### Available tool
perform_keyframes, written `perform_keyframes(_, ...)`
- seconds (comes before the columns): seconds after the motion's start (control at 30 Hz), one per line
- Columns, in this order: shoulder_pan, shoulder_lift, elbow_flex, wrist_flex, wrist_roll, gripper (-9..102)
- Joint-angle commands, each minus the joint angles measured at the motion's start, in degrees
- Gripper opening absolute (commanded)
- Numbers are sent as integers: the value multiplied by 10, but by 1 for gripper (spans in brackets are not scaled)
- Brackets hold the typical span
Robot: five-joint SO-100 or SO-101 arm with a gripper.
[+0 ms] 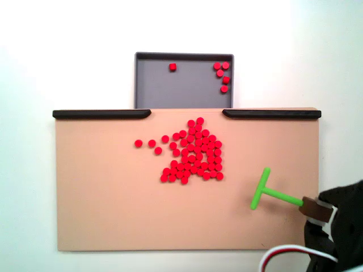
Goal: Push granules from right to the grey container
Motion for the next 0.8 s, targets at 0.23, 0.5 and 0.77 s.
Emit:
perform_keyframes(0.23, -20, -65, -79, 0, -355, 0)
perform_keyframes(0.5, -28, -132, -148, 0, -357, 0)
perform_keyframes(0.77, -36, -141, -153, 0, -346, 0)
